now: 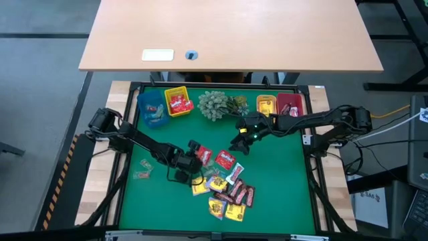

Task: Sort candy
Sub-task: Put the red candy into the yellow bin

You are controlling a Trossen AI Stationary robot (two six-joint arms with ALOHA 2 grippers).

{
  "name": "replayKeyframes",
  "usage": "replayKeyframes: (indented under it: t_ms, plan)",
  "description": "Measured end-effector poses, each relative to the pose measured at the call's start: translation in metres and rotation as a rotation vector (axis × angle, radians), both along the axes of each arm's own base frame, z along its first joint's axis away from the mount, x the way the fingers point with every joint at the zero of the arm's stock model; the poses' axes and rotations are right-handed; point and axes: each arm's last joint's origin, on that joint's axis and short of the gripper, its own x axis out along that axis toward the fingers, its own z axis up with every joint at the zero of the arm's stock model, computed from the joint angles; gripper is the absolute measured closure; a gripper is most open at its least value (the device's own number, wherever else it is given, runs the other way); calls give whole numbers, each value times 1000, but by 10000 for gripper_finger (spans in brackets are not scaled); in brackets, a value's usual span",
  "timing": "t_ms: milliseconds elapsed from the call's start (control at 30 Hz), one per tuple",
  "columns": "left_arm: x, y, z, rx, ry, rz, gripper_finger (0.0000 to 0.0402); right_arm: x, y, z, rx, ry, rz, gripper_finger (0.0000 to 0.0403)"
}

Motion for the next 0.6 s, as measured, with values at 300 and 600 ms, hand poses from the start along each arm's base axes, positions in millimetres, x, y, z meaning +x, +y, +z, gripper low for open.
replayKeyframes:
  t_ms: [300,600]
  plan:
    - [4,1,7,-103,-153,247,401,0,0,0,0,0,0,158]
    - [12,3,16,-154,-322,411,401,0,0,0,1,1,1,158]
